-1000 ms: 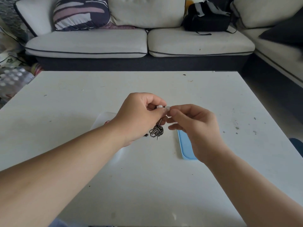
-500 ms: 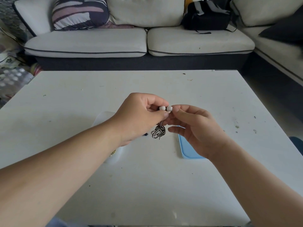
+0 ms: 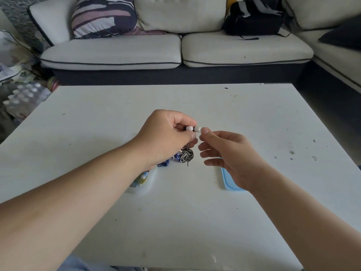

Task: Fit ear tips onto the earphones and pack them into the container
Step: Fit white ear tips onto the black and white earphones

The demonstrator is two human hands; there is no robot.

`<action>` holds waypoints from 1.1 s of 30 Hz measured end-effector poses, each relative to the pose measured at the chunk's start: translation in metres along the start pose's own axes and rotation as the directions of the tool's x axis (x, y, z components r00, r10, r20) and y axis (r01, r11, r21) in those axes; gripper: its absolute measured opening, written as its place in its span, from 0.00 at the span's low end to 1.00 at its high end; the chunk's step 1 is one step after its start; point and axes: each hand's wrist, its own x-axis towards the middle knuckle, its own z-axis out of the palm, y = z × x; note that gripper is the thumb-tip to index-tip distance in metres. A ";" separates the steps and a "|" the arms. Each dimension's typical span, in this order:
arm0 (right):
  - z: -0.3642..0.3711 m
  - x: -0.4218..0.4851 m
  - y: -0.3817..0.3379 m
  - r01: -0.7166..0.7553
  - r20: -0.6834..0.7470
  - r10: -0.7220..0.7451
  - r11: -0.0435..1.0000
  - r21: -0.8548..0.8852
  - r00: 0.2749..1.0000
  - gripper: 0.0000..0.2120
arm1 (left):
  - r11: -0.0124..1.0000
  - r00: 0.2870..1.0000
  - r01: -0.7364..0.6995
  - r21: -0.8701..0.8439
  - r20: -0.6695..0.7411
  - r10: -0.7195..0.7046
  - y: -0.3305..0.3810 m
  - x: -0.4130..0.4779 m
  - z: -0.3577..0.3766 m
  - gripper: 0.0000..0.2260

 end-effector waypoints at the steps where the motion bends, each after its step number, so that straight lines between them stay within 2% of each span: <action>1: 0.006 0.002 0.000 -0.008 -0.002 0.008 1.000 -0.023 1.000 0.18 | 0.999 1.000 -0.016 0.033 -0.018 0.017 -0.001 0.001 -0.008 0.10; 6: 0.041 0.006 0.008 0.001 0.014 0.001 0.989 -0.149 1.000 0.09 | 0.972 0.984 -0.047 0.228 -0.158 0.085 -0.024 0.011 -0.053 0.10; 11: 0.078 0.008 0.017 0.033 0.085 -0.011 0.963 -0.268 0.996 0.06 | 0.950 0.959 0.026 0.312 -0.276 0.064 -0.068 0.019 -0.089 0.10; 16: 0.098 0.016 0.016 0.040 0.114 -0.007 0.955 -0.293 0.993 0.06 | 0.831 0.980 -0.024 0.556 -0.150 0.129 -0.095 0.027 -0.086 0.14; 20: 0.099 0.020 0.016 0.001 0.091 0.023 0.967 -0.256 0.996 0.06 | 0.747 1.000 0.011 0.664 0.001 -0.015 -0.111 0.031 -0.083 0.21; 23: 0.095 0.024 0.017 -0.011 0.084 0.032 0.971 -0.240 0.996 0.06 | 0.725 0.999 0.036 0.688 -0.010 -0.040 -0.116 0.030 -0.087 0.22; 26: 0.092 0.026 0.019 -0.017 0.082 0.038 0.968 -0.252 0.996 0.06 | 0.670 0.998 0.032 0.742 -0.059 0.017 -0.117 0.031 -0.094 0.18; 30: 0.091 0.029 0.022 -0.005 0.065 0.024 0.958 -0.286 0.998 0.07 | 0.552 0.988 0.066 0.831 0.021 -0.150 -0.115 0.025 -0.090 0.05; 33: 0.086 0.032 0.024 0.006 0.010 -0.003 0.952 -0.307 1.000 0.07 | 0.556 0.963 0.071 0.828 0.087 -0.254 -0.112 0.021 -0.082 0.05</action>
